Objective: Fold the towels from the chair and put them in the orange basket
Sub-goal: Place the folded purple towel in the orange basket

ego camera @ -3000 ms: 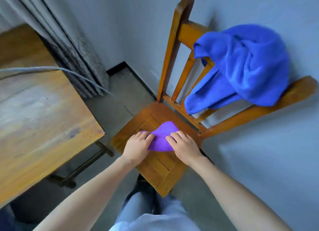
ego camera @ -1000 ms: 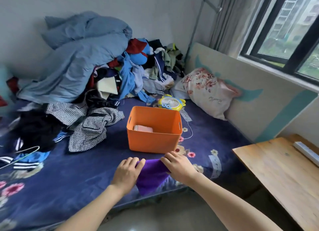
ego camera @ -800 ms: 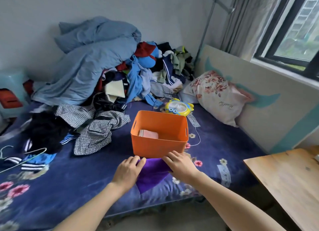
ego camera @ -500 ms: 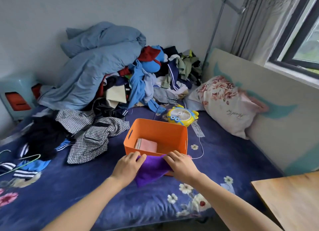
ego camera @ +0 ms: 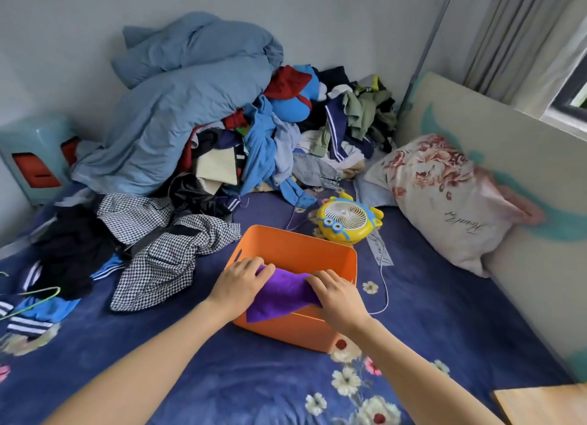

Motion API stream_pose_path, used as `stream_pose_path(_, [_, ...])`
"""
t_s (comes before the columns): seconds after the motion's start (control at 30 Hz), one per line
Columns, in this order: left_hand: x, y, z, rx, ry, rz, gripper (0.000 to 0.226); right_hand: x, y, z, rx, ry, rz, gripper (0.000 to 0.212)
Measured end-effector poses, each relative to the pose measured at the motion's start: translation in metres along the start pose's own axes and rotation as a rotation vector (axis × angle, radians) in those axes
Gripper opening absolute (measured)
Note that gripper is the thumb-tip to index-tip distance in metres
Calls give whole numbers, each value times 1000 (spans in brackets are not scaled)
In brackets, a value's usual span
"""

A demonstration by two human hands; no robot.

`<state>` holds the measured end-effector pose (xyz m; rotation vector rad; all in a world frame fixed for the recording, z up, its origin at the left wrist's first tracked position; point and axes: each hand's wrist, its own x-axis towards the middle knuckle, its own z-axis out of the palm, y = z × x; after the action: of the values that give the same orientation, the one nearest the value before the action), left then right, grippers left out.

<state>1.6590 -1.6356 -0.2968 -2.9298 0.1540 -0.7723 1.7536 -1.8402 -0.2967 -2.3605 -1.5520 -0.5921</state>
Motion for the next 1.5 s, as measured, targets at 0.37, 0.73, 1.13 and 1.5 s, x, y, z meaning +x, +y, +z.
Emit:
stream_pose_path(0.37, [66,-82,123,-163,-401,98,72,71,44,103,59,-341,357,46])
stream_pose_path(0.73, [85,-126,218,-212,-482,120,47,97,66,194,160,-432,554,62])
stream_pose_path(1.13, [-11,-82,284,-102,-1462,-81,60,46,17,321,402,-1261,521,55])
stream_pose_path(1.5, [-4,-84,273,-203,-1508,-242,50,46,42,297,395,-1255,553,53])
